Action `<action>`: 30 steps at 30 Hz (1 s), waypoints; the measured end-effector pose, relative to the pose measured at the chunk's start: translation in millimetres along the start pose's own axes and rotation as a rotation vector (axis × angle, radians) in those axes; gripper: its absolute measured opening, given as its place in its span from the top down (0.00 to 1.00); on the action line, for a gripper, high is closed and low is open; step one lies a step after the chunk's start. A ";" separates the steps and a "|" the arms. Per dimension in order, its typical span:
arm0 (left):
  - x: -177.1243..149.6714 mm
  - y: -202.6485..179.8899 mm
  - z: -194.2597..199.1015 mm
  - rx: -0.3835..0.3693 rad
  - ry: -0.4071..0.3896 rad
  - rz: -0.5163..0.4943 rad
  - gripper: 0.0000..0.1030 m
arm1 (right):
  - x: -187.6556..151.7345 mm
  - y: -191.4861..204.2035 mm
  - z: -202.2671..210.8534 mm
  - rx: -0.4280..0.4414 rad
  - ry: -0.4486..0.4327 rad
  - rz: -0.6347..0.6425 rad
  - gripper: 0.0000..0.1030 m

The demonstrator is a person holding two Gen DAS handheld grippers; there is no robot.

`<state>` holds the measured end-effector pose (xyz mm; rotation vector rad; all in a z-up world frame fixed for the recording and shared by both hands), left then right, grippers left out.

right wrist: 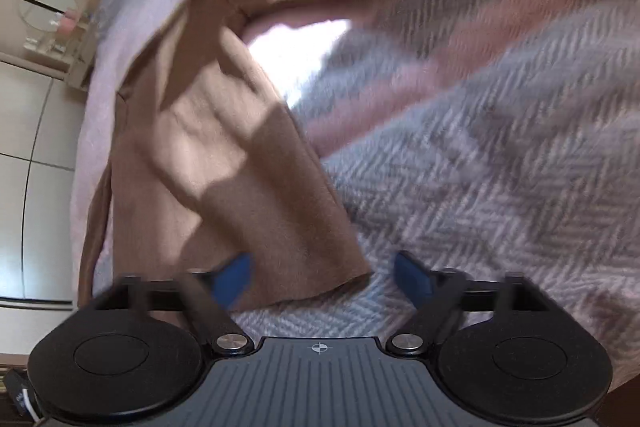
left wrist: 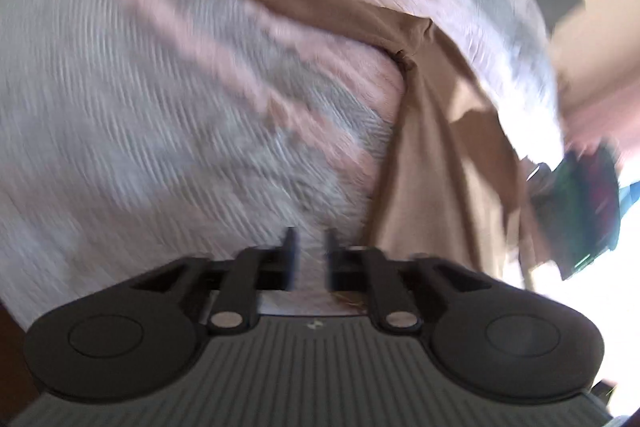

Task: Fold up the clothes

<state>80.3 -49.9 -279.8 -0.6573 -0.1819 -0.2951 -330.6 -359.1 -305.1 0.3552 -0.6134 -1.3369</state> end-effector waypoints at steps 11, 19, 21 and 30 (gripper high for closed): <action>-8.4 -21.0 -35.2 -0.090 0.097 -0.053 0.99 | -7.5 -23.5 -14.8 0.089 -0.051 -0.203 0.62; 9.0 -7.5 -5.2 0.029 0.069 -0.227 0.98 | -18.4 -16.1 -10.0 0.094 -0.053 -0.142 0.46; 6.4 -6.4 -16.4 0.018 0.093 -0.212 0.98 | -14.8 -22.2 -12.0 0.111 -0.078 -0.196 0.46; 9.8 -3.8 0.9 -0.044 0.086 -0.165 0.99 | 2.3 -6.4 3.6 0.063 -0.062 -0.057 0.99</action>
Point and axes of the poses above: each gripper's, at about its wrist camera, not at the fingertips, and z roughly against the way its jaws point, y to its left, x to its top, the point moved 3 cm from there along -z, roughly the way its jaws point, and after that the axes turned 1 degree about x, right-handed, at the moved point
